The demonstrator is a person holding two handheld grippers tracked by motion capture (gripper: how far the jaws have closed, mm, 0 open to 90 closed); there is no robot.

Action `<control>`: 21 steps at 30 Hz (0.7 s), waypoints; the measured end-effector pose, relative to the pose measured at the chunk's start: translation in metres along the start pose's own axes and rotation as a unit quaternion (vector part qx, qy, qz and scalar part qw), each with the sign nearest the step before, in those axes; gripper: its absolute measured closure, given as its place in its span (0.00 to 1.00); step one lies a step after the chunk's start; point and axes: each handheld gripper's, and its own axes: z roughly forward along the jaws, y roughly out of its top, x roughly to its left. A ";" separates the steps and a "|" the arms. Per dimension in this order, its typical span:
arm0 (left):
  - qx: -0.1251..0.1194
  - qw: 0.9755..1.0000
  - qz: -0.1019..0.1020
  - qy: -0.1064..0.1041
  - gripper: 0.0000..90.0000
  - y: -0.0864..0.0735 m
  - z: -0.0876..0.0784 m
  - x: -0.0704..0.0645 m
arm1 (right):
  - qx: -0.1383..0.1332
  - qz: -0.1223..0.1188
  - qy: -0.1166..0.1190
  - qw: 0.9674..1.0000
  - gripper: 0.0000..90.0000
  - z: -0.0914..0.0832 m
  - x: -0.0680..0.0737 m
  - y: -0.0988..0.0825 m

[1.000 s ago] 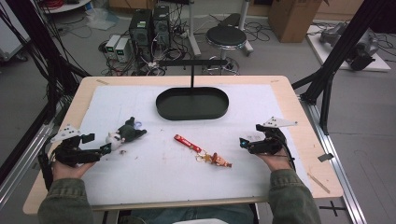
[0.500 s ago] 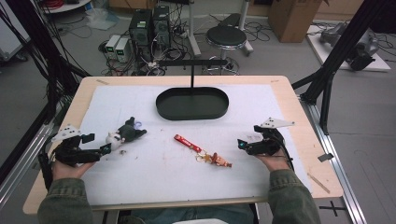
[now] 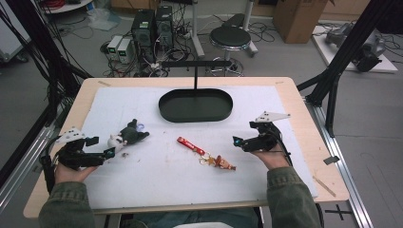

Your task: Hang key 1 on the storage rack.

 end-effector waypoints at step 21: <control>0.009 1.000 0.003 -0.018 0.16 0.000 0.003 -0.001 | 0.088 -0.067 0.057 0.992 0.01 0.065 0.049 0.033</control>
